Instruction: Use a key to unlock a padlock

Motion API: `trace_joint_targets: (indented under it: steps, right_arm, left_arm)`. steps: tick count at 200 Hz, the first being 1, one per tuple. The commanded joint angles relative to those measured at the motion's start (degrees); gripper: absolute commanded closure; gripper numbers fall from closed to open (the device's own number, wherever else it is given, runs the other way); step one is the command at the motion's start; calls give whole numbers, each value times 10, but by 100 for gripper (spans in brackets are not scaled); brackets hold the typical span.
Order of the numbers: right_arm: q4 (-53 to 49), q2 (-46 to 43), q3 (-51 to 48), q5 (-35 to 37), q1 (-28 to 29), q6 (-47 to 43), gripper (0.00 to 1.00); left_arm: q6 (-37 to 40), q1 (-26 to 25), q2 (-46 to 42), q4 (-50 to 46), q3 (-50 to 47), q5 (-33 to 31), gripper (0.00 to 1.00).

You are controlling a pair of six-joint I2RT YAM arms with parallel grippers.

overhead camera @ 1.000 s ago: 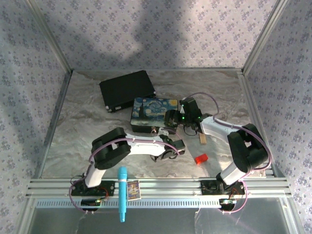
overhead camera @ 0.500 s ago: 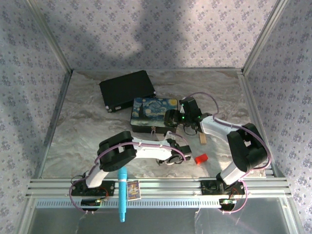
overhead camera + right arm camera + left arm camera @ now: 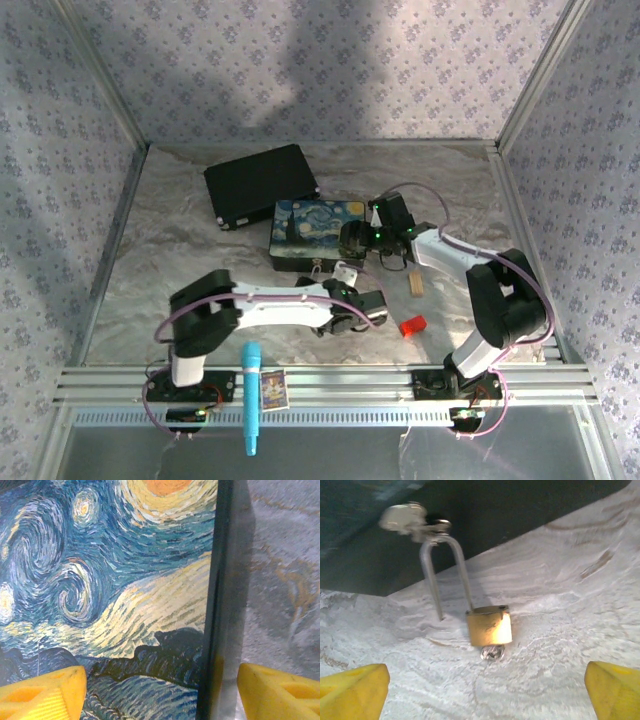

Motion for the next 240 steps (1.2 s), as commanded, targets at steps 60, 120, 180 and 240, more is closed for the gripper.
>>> trace_joint_targets:
  steps: [60, 120, 180, 240]
  right_arm:
    - [-114, -75, 69, 36, -13, -98, 1]
    - [-115, -215, -25, 74, 116, -93, 8]
    - [-31, -115, -53, 89, 225, -28, 27]
    - [3, 5, -29, 111, 253, -20, 37]
  left_arm:
    - [61, 79, -221, 35, -62, 37, 0]
    - [54, 189, -358, 132, -183, 161, 0]
    - [23, 251, -423, 171, -258, 219, 0]
    - [1, 234, -426, 169, -274, 192, 0]
